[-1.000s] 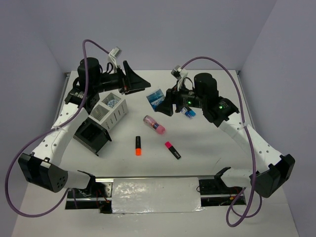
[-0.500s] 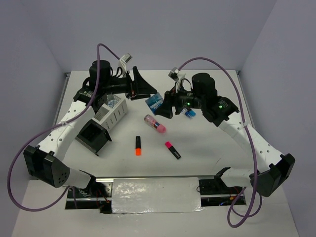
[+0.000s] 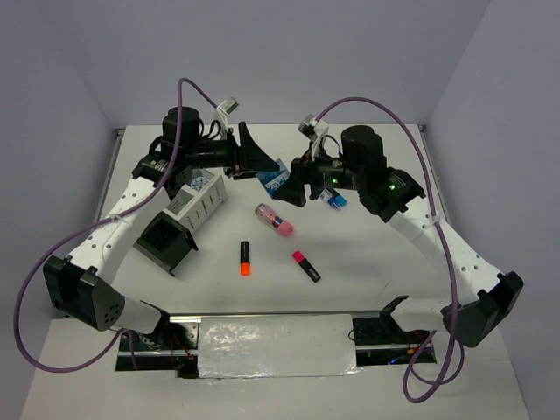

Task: Sort the stationery into containers
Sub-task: Pick up the stationery from the center of the board.

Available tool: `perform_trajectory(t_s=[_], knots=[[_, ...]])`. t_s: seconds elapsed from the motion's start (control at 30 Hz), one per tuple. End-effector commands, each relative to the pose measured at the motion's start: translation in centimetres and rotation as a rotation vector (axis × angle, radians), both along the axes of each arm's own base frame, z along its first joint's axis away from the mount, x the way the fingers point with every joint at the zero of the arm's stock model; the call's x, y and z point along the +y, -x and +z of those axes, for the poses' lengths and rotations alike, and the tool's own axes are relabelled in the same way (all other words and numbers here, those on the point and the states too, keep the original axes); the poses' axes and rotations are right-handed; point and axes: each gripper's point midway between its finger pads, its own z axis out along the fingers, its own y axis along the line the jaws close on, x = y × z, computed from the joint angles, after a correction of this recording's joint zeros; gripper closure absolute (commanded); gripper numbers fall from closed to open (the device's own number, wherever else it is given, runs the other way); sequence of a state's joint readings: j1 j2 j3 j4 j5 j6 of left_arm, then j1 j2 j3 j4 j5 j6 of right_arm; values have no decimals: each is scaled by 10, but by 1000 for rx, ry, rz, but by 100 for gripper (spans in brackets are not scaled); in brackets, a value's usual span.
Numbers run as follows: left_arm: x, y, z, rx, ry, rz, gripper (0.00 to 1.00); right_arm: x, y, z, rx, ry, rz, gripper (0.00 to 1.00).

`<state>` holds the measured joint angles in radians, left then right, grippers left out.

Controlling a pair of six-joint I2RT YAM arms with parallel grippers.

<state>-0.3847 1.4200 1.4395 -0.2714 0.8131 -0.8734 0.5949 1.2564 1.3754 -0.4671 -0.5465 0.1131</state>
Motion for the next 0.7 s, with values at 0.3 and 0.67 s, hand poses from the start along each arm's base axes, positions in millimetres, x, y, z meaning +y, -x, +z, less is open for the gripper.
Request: perform_trajectory(t_s=[0.3,0.67], knots=[[-12,12,29,-32,148,-120,96,14,-15,38,-161,-114,8,100],[76,-83,-7,-99,-375,379,100,-30,-46,14,-85,-88,-226,0]])
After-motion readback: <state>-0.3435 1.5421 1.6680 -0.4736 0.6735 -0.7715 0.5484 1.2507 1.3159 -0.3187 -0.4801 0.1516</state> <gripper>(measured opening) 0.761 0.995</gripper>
